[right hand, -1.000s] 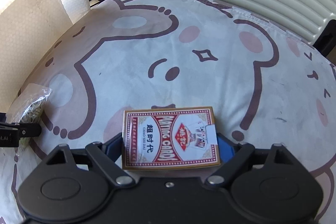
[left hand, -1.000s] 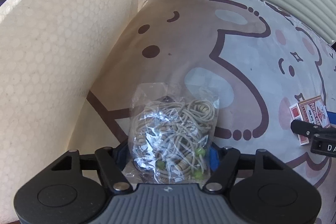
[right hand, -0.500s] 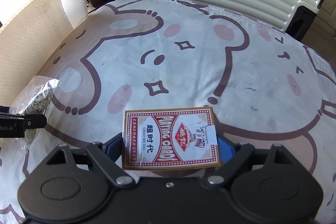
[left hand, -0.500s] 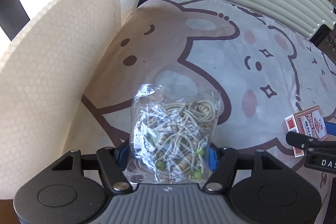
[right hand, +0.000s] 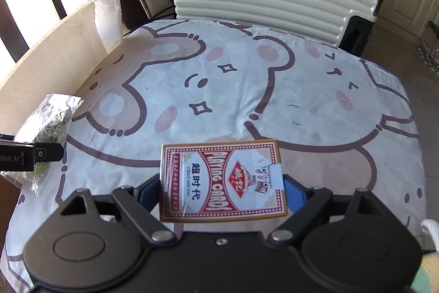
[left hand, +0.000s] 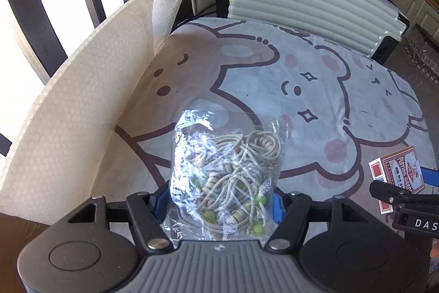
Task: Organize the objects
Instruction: 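Lift the cord bag with the left gripper while the right gripper carries the card box toward the black box, then lower the cord bag into the black box while the right gripper lowers the card box inside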
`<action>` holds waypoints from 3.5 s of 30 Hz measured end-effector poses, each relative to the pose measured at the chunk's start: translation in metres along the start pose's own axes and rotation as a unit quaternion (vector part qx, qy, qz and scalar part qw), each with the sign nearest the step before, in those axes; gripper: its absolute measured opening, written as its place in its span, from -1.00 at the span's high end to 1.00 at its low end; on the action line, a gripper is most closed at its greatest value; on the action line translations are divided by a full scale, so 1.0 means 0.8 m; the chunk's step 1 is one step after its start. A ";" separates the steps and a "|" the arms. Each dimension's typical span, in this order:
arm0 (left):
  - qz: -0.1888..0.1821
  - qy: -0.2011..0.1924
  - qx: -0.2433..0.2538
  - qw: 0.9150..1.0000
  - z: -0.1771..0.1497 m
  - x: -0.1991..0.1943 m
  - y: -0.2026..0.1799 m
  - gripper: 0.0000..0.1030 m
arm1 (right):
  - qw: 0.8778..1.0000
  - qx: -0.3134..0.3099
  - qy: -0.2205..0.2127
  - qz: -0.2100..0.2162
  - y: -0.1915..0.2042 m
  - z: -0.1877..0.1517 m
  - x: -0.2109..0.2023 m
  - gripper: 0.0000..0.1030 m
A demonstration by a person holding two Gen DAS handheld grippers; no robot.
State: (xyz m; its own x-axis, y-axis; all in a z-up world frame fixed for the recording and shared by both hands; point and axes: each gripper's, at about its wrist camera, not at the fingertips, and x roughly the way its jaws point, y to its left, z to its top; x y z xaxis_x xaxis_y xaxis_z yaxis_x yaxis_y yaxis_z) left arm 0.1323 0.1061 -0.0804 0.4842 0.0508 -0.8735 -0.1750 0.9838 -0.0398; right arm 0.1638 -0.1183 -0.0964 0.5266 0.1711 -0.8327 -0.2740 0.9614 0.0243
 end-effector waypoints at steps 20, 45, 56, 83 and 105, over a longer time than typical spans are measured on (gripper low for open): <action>0.000 -0.064 0.035 0.997 -0.053 -0.117 -0.038 -0.32 | 0.997 0.037 -0.059 -0.032 -0.025 -0.054 -0.141 -0.74; -0.006 -0.115 0.055 0.992 -0.074 -0.181 -0.077 -0.32 | 0.989 0.081 -0.102 -0.073 -0.048 -0.084 -0.243 -0.74; -0.010 -0.120 0.052 0.991 -0.078 -0.187 -0.079 -0.32 | 0.987 0.081 -0.115 -0.073 -0.046 -0.090 -0.259 -0.74; -0.103 -0.097 0.099 0.985 -0.093 -0.166 -0.214 -0.32 | 0.973 0.161 -0.103 -0.132 -0.165 -0.152 -0.292 -0.74; -0.172 -0.034 0.117 0.978 -0.110 -0.124 -0.327 -0.32 | 0.963 0.218 -0.076 -0.137 -0.247 -0.197 -0.278 -0.74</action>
State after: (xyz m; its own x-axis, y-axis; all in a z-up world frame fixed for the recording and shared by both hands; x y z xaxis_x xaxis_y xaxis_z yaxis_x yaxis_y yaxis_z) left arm 0.0545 -0.1718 -0.0265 0.5368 -0.2864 -0.7936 0.2044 0.9567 -0.2071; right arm -0.0259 -0.3804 -0.0035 0.6520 -0.1043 -0.7510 0.2390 0.9683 0.0730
